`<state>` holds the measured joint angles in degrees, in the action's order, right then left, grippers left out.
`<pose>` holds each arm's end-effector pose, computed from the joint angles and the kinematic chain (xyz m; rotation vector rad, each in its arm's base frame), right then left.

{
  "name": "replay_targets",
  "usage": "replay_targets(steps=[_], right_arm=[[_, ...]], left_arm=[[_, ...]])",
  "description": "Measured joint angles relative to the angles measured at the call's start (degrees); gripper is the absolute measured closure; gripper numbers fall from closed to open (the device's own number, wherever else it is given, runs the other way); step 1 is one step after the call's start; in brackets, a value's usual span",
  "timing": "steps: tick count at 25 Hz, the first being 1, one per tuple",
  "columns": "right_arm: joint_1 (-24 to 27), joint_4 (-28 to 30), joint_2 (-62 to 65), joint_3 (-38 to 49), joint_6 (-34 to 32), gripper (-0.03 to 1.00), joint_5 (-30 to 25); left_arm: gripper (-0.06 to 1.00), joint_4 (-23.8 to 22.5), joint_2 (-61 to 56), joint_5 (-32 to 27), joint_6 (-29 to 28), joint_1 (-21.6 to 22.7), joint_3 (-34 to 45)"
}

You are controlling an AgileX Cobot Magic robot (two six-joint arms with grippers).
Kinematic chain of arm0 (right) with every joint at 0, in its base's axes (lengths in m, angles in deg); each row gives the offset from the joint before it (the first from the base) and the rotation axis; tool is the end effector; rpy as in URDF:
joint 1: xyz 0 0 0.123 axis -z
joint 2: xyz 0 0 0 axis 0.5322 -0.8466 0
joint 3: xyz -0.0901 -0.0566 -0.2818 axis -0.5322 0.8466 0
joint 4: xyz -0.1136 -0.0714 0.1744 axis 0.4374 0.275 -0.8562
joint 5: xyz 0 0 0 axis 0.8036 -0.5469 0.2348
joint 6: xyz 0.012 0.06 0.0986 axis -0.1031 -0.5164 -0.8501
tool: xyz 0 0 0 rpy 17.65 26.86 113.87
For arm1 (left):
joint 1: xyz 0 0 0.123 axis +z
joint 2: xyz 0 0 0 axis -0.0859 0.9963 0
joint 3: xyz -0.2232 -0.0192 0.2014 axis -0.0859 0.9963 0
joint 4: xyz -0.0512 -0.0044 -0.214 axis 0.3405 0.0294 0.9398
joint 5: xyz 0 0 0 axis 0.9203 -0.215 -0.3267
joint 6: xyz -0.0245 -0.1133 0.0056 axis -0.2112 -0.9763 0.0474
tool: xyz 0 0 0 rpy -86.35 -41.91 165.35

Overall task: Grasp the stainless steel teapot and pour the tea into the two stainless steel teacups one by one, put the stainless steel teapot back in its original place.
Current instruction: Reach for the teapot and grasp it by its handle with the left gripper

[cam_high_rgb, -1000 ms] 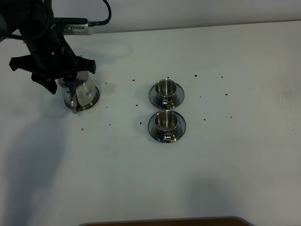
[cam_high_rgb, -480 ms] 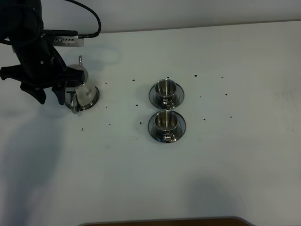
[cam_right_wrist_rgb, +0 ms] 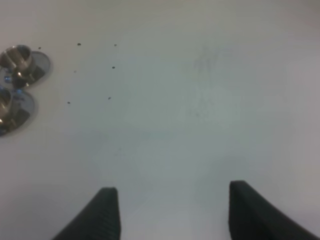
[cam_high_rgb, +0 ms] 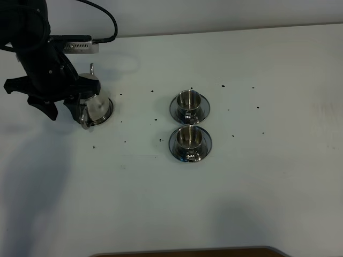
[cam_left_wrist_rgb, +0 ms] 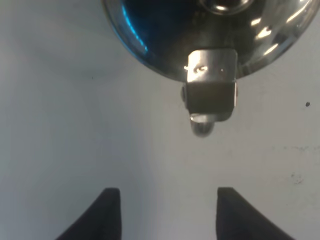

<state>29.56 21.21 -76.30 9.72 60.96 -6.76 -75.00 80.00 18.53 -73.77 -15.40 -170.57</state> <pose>-0.0336 0.0091 0.2498 -0.1211 2.0699 0.1118 0.3730 -0.0649 0.2134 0.1229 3.0937 0.0420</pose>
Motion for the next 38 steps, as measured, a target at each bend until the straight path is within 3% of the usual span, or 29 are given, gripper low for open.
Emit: replay_targets(steps=[16, 23, 38], right_arm=[[0.0, 0.0, 0.0, 0.0, 0.0, 0.49, 0.0], [0.0, 0.0, 0.0, 0.0, 0.0, 0.49, 0.0], [0.0, 0.0, 0.0, 0.0, 0.0, 0.49, 0.0]], left_arm=[[0.43, 0.2, 2.3, 5.1, 1.5, 0.0, 0.0], [0.43, 2.4, 4.3, 9.0, 2.6, 0.0, 0.0], [0.43, 2.5, 5.8, 11.7, 3.2, 0.0, 0.0]])
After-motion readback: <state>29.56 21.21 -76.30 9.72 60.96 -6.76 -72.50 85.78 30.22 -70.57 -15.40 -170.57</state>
